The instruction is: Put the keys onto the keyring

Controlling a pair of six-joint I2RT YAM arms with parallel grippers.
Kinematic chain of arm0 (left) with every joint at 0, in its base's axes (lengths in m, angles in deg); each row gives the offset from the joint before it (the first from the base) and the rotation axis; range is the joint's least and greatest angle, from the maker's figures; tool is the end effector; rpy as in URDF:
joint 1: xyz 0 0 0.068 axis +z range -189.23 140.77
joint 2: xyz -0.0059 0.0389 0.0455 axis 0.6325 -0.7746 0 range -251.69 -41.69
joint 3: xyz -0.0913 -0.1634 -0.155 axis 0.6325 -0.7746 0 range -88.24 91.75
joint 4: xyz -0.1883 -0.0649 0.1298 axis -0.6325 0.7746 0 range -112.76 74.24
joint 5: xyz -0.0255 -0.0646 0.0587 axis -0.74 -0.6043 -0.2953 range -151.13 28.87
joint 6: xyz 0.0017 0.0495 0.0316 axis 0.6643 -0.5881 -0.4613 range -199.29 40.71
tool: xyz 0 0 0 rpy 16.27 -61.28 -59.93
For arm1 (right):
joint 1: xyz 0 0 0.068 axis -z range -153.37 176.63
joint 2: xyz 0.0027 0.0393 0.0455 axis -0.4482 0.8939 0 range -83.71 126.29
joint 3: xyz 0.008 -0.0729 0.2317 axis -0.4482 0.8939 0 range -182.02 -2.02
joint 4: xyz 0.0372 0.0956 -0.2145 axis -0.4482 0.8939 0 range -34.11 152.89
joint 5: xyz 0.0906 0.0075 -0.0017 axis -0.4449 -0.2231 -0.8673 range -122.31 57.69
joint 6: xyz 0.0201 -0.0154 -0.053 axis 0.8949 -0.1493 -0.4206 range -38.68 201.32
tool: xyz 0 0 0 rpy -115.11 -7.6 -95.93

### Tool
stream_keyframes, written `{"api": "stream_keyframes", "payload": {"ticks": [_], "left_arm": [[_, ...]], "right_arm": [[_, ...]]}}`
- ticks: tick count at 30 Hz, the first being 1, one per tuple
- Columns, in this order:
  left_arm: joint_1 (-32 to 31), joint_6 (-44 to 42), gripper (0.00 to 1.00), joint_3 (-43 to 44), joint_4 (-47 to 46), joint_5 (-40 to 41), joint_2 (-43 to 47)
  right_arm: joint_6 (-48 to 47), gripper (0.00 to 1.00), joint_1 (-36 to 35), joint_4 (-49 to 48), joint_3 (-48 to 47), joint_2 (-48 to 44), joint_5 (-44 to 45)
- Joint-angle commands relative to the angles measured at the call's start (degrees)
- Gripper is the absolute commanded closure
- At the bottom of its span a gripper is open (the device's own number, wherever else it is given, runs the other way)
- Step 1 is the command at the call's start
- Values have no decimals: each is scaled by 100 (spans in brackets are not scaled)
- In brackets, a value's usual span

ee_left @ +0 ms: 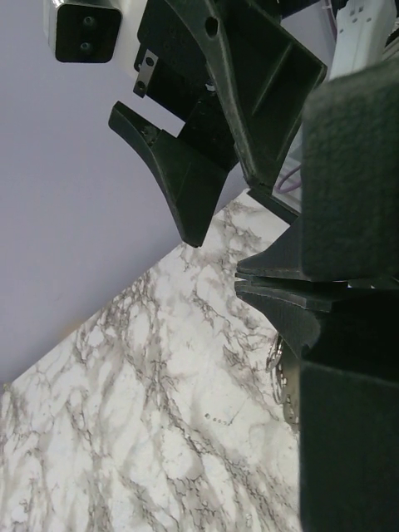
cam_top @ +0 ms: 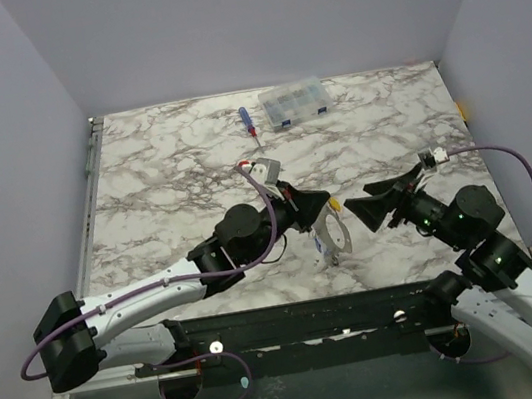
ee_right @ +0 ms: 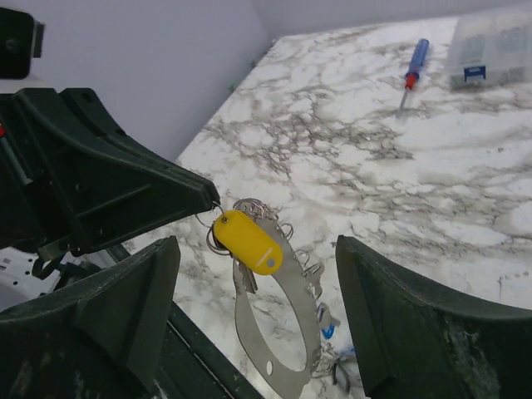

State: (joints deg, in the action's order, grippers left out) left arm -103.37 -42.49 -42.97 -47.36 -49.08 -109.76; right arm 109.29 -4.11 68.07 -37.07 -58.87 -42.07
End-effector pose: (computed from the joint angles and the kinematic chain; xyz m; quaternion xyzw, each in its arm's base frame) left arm 0.1275 -0.2428 0.3037 0.0903 0.6903 -0.5043 0.5109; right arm 0.1079 0.0726 0.3054 -0.0765 0.7150 0.3927 0.5734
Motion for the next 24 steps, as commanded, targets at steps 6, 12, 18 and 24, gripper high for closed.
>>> {"api": "stream_keyframes", "payload": {"ticks": [6,12,18,24], "left_arm": [[66,-454,100,383,199,-572,563],[68,-802,100,941,831,-1277,627],[68,-946,100,1189,1144,-1802,792],[67,-921,100,1246,1219,-2087,967]], "right_arm": [[-934,12,17,-913,-115,-269,-1475],[-1795,13,22,-590,-773,233,-2421],[-2366,18,18,-225,-1282,654,-2968],[-2740,17,21,314,-1786,1190,-3589]]}}
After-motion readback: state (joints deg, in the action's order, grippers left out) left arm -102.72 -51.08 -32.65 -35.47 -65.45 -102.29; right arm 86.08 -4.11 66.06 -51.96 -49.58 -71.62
